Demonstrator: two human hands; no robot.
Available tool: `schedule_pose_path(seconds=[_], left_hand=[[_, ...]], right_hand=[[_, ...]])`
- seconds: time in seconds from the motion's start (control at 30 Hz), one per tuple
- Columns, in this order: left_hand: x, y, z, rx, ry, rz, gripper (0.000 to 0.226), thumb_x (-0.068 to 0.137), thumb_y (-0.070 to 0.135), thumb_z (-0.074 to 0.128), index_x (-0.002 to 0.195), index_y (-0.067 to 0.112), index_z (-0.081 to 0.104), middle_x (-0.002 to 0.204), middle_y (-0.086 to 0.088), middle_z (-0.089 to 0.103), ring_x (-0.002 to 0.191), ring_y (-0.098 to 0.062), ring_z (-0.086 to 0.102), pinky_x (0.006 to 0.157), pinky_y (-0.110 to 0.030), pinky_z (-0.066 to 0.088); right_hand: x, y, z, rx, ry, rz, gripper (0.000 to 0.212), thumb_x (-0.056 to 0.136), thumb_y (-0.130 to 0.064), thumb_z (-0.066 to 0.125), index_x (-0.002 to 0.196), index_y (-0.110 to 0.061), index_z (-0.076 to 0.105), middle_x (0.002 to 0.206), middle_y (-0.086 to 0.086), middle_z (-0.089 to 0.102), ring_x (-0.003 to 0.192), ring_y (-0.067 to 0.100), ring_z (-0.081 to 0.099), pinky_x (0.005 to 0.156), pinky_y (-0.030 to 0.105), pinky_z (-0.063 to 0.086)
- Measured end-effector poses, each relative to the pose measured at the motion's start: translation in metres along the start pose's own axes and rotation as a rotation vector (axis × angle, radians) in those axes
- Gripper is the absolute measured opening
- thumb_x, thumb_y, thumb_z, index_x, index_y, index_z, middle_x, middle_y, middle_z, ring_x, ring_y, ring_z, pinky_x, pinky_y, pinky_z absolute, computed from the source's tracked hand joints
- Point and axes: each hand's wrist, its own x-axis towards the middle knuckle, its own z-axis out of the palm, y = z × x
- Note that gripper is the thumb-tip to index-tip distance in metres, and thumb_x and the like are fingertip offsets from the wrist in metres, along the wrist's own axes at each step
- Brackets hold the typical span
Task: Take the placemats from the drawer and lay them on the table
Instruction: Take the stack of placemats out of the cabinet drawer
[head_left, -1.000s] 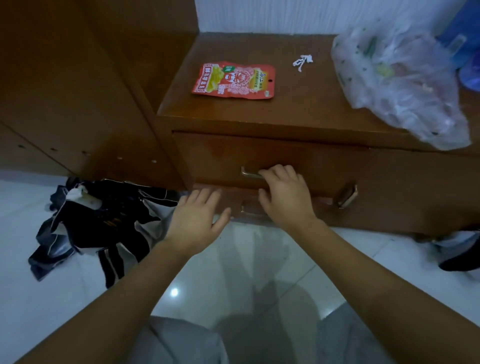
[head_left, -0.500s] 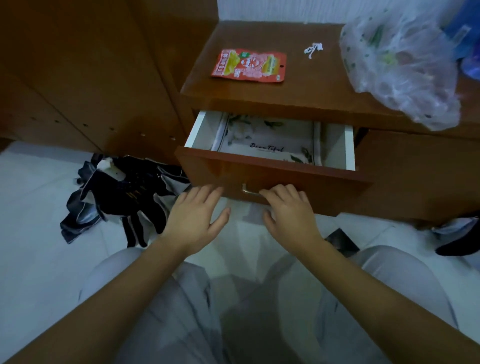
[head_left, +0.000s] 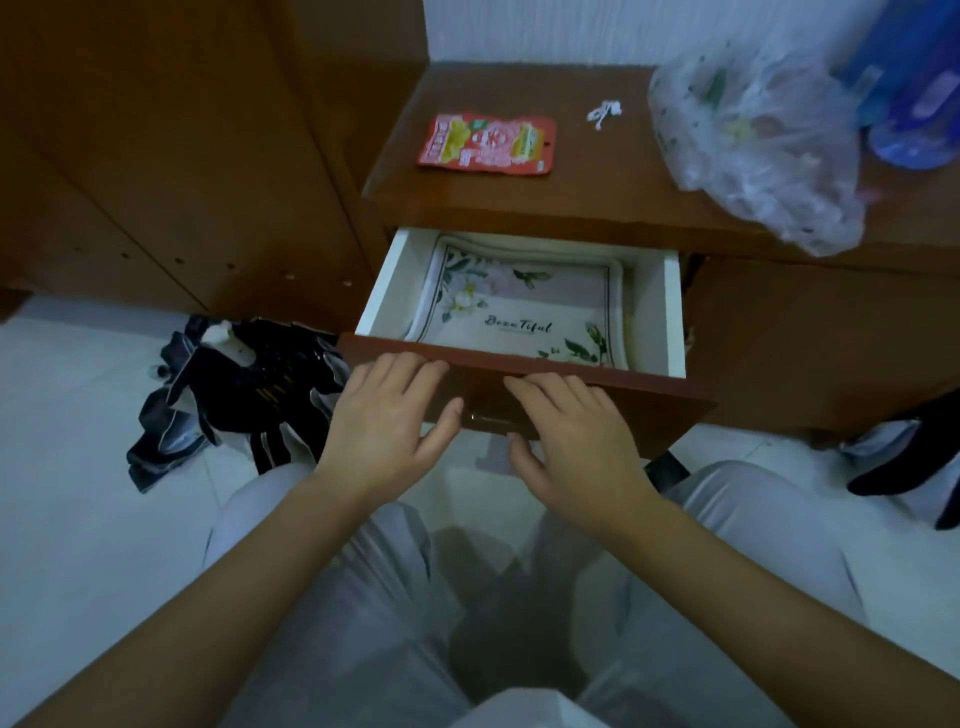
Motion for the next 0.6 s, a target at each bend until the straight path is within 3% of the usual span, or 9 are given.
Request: schedule_pose_path(seconds=[0.3,0.6], left_hand=[[0.031,-0.016,-0.019,0.018,0.045,-0.017,0.044,0.099,0.046,0.04,0.121,0.014,0.061,0.11,-0.001,0.062,0.101,-0.023,0.056,0.084,-0.037,0.042],[0.074,-0.039,-0.015,-0.009,-0.044,-0.026,0.053,0.1,0.053,0.03,0.127,0.017,0.059,0.121,-0.001,0.063,0.109,-0.021,0.055,0.084,-0.038,0.044]], right_hand=[[0.043,0.02,-0.033,-0.044,0.084,0.028,0.041,0.093,-0.038,0.057,0.128,-0.016,0.059,0.12,-0.001,0.06,0.112,0.019,0.052,0.093,0.036,0.046],[0.083,0.066,-0.031,0.082,-0.134,0.085,0.045,0.098,-0.046,0.051,0.134,-0.02,0.055,0.129,-0.003,0.056,0.122,0.016,0.046,0.096,0.039,0.046]])
